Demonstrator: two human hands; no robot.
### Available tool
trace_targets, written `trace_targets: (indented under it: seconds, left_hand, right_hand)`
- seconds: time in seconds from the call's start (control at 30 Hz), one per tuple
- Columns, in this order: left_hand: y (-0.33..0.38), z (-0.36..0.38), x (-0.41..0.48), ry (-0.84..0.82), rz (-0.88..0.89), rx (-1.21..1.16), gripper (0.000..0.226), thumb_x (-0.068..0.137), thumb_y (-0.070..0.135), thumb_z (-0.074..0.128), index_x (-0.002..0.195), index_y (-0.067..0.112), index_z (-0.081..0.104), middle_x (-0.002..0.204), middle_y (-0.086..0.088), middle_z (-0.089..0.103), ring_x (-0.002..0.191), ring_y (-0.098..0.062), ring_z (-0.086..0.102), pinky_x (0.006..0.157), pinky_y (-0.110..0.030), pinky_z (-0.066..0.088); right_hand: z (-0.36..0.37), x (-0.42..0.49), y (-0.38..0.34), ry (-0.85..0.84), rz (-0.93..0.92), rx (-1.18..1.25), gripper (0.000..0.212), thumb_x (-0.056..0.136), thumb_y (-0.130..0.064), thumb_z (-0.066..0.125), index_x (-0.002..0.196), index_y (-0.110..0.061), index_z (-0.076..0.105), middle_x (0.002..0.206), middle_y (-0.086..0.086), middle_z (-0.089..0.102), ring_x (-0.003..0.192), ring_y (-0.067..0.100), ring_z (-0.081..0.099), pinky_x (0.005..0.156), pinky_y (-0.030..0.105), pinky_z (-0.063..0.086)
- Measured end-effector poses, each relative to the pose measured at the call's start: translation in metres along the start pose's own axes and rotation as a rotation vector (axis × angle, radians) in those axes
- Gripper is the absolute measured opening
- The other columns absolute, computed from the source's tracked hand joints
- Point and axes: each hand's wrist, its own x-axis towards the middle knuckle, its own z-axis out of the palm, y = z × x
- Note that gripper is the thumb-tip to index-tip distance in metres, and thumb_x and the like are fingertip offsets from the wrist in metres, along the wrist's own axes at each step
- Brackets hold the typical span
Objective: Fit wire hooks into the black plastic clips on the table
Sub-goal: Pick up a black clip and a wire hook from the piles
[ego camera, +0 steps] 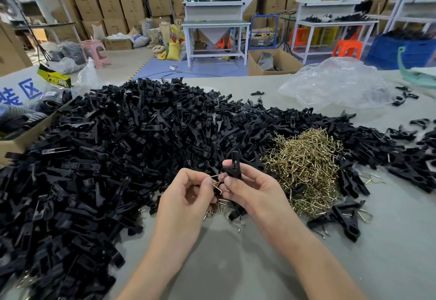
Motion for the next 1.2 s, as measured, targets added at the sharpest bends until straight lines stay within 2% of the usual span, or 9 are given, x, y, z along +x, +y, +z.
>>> trace_targets:
  seconds: [0.1,0.23,0.43,0.53,0.73,0.83,0.97,1.07,1.2]
  left_hand:
    - [-0.001,0.002,-0.002,-0.003,0.022,0.044,0.017,0.095,0.021,0.063,0.085,0.035,0.064,0.079,0.004,0.072,0.075,-0.019,0.070,0.073,-0.044,0.059]
    - [-0.004,-0.003,-0.001,0.008,0.082,0.138,0.011,0.094,0.027,0.063,0.089,0.037,0.062,0.075,0.006,0.069,0.066,-0.016,0.063,0.064,-0.032,0.053]
    - [-0.002,-0.017,0.010,0.119,0.048,0.075,0.012,0.094,0.027,0.062,0.087,0.036,0.067,0.069,0.003,0.066,0.060,-0.011,0.059,0.058,-0.017,0.048]
    - [0.002,-0.017,0.011,0.065,-0.030,-0.084,0.013,0.094,0.023,0.064,0.084,0.027,0.071,0.066,-0.001,0.066,0.060,-0.012,0.060,0.059,-0.018,0.051]
    - [0.005,-0.011,0.008,-0.002,-0.093,-0.006,0.014,0.092,0.025,0.066,0.081,0.032,0.071,0.065,0.005,0.067,0.058,-0.007,0.056,0.058,-0.016,0.048]
    - [0.005,-0.011,0.007,0.021,-0.100,0.050,0.013,0.091,0.025,0.067,0.079,0.027,0.071,0.064,0.008,0.066,0.057,-0.005,0.054,0.057,-0.015,0.046]
    - [0.006,-0.012,0.006,0.023,-0.121,0.096,0.013,0.091,0.025,0.067,0.079,0.023,0.070,0.065,0.008,0.067,0.055,-0.002,0.053,0.055,-0.010,0.043]
    - [0.007,-0.011,0.005,0.041,-0.135,0.104,0.012,0.091,0.026,0.067,0.079,0.023,0.070,0.068,0.008,0.069,0.057,-0.001,0.056,0.055,-0.008,0.042]
    - [0.006,-0.008,0.004,0.025,-0.216,0.046,0.014,0.091,0.027,0.067,0.081,0.020,0.071,0.076,0.001,0.073,0.065,-0.012,0.064,0.067,-0.023,0.053]
  right_hand:
    - [-0.002,0.001,-0.002,-0.003,0.018,0.148,0.026,0.076,-0.007,0.074,0.099,-0.017,0.081,0.096,0.009,0.076,0.082,0.015,0.072,0.076,0.021,0.058]
    - [-0.009,0.004,-0.006,-0.005,0.029,0.262,0.024,0.075,-0.003,0.073,0.095,-0.013,0.082,0.095,0.011,0.076,0.080,0.014,0.073,0.072,0.021,0.059]
    - [-0.010,0.000,0.002,0.053,-0.246,-0.629,0.042,0.093,-0.010,0.070,0.111,-0.048,0.072,0.107,-0.014,0.074,0.098,0.001,0.068,0.087,0.020,0.056]
    - [-0.010,-0.001,0.008,0.007,-0.313,-0.778,0.041,0.096,-0.015,0.067,0.130,-0.037,0.065,0.117,-0.020,0.064,0.106,0.004,0.065,0.093,0.020,0.050]
    - [-0.008,-0.004,0.012,-0.039,-0.301,-0.888,0.049,0.100,-0.014,0.062,0.143,-0.036,0.054,0.103,-0.025,0.063,0.086,-0.004,0.063,0.078,0.009,0.044]
    - [-0.008,-0.006,0.011,-0.034,-0.312,-0.912,0.048,0.099,-0.015,0.064,0.135,-0.046,0.054,0.112,-0.030,0.066,0.102,-0.010,0.064,0.088,0.006,0.044]
    - [-0.008,-0.005,0.012,-0.018,-0.311,-0.932,0.033,0.096,-0.016,0.067,0.110,-0.043,0.055,0.100,-0.026,0.071,0.092,0.000,0.068,0.081,0.023,0.052]
    - [-0.007,-0.006,0.012,-0.016,-0.324,-0.914,0.031,0.095,-0.017,0.069,0.107,-0.042,0.056,0.097,-0.027,0.072,0.093,-0.002,0.069,0.081,0.021,0.052]
    - [-0.006,-0.006,0.012,-0.008,-0.310,-0.897,0.029,0.095,-0.016,0.068,0.108,-0.041,0.060,0.095,-0.026,0.072,0.093,-0.001,0.069,0.080,0.026,0.056]
